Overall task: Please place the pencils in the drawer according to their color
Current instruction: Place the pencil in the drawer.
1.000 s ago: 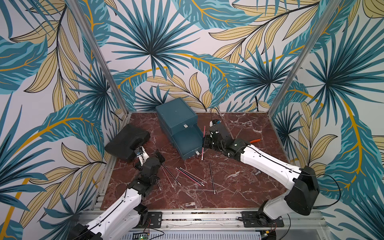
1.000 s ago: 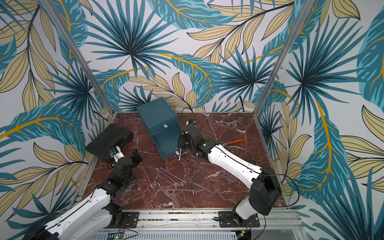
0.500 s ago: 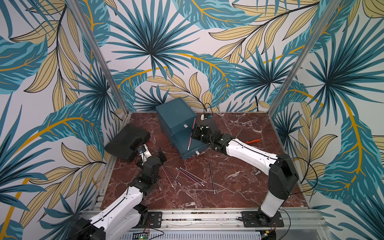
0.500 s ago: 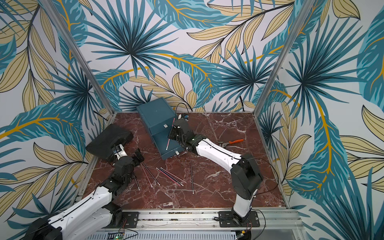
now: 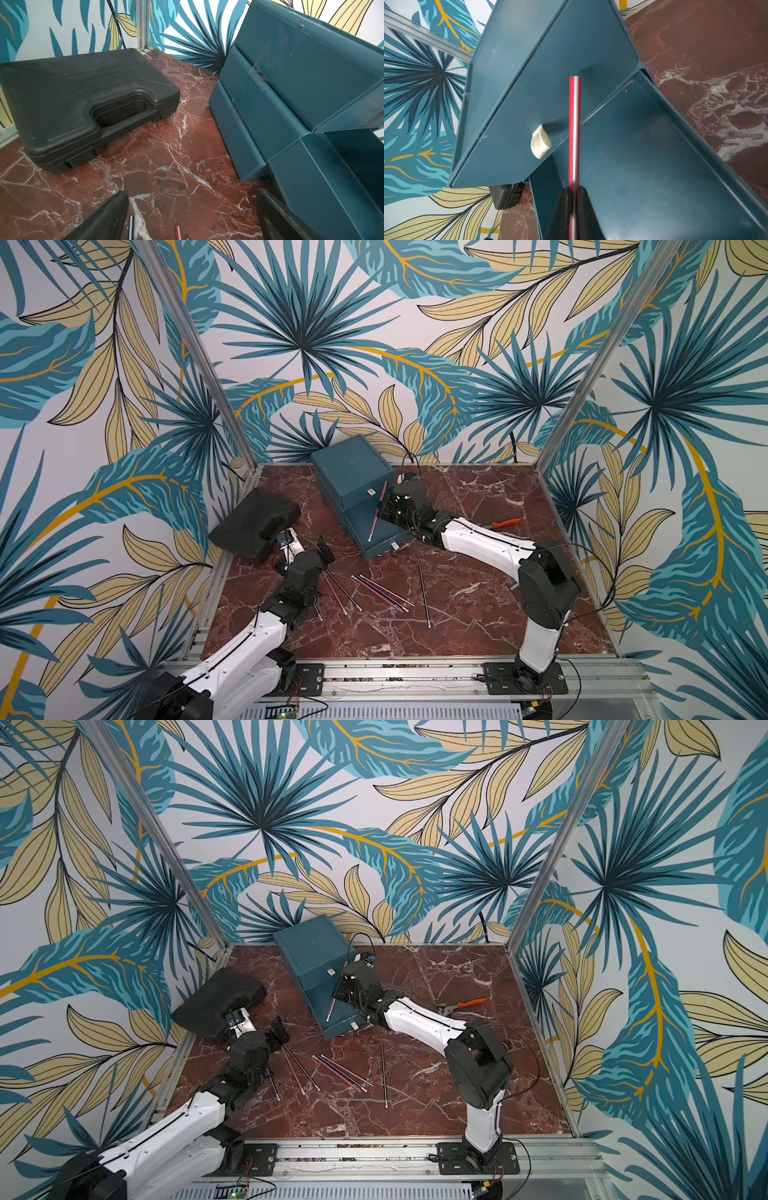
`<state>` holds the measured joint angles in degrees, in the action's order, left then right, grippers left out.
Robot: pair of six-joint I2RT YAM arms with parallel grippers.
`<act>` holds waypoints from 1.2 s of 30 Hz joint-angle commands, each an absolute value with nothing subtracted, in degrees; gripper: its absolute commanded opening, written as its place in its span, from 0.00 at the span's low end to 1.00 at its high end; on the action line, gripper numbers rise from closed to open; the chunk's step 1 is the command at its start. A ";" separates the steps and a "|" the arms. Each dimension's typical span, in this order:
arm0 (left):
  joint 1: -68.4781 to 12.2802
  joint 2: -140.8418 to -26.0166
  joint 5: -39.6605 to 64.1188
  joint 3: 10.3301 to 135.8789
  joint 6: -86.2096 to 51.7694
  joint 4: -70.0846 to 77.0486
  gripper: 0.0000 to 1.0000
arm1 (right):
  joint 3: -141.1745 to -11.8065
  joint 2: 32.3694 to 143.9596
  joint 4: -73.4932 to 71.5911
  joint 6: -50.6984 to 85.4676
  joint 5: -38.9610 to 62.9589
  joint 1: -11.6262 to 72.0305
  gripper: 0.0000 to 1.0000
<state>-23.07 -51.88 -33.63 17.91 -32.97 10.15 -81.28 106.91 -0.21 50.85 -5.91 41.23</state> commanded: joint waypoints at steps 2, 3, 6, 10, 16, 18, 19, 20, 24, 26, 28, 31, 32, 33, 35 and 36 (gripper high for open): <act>-22.92 -51.96 -33.75 18.02 -32.52 11.51 1.00 | -80.84 108.16 0.65 51.28 -5.57 41.23 0.15; -22.92 -51.97 -33.83 18.06 -32.52 11.54 1.00 | -80.91 108.25 0.91 51.07 -5.40 41.24 0.17; -22.93 -52.17 -34.01 18.28 -32.38 11.43 1.00 | -82.05 108.88 2.50 50.14 -4.85 41.23 0.22; -22.90 -52.18 -33.99 18.54 -32.61 11.12 1.00 | -84.34 109.51 5.27 48.01 -4.39 41.25 0.26; -22.92 -52.15 -34.01 18.54 -32.85 11.09 1.00 | -84.72 107.83 6.26 42.79 -3.36 41.23 0.25; -22.87 -52.19 -34.16 18.54 -32.95 10.90 1.00 | -85.70 107.35 7.97 38.92 -1.40 41.22 0.25; -22.90 -52.17 -34.19 18.54 -32.96 10.83 1.00 | -85.99 107.00 8.85 36.43 0.08 41.27 0.25; -22.87 -52.08 -34.19 18.54 -32.83 10.73 1.00 | -86.13 106.52 10.02 33.96 1.45 41.42 0.25; -22.94 -51.86 -34.75 18.63 -34.27 9.48 1.00 | -84.07 102.93 16.00 25.22 0.01 42.88 0.25; -22.88 -51.91 -34.97 18.63 -35.10 9.09 1.00 | -81.77 100.42 17.83 21.95 -1.72 43.80 0.24; -22.92 -51.98 -35.19 18.46 -35.90 8.85 1.00 | -78.39 97.34 18.58 19.20 -2.73 44.66 0.24; -22.64 -51.89 -35.71 17.63 -38.52 8.77 1.00 | -73.74 93.24 19.60 16.37 -4.20 45.70 0.24; -22.33 -51.78 -35.49 17.37 -39.32 8.60 1.00 | -72.58 92.37 20.25 15.62 -4.74 45.70 0.24; -22.04 -51.68 -35.17 17.17 -40.30 8.29 1.00 | -71.23 91.29 21.00 14.90 -5.42 47.87 0.24; -21.11 -51.54 -33.71 16.83 -41.42 8.20 1.00 | -68.66 89.50 22.42 13.73 -6.70 49.26 0.24; -20.69 -51.55 -33.05 16.71 -41.80 8.15 1.00 | -67.22 88.74 22.90 13.33 -6.98 49.87 0.24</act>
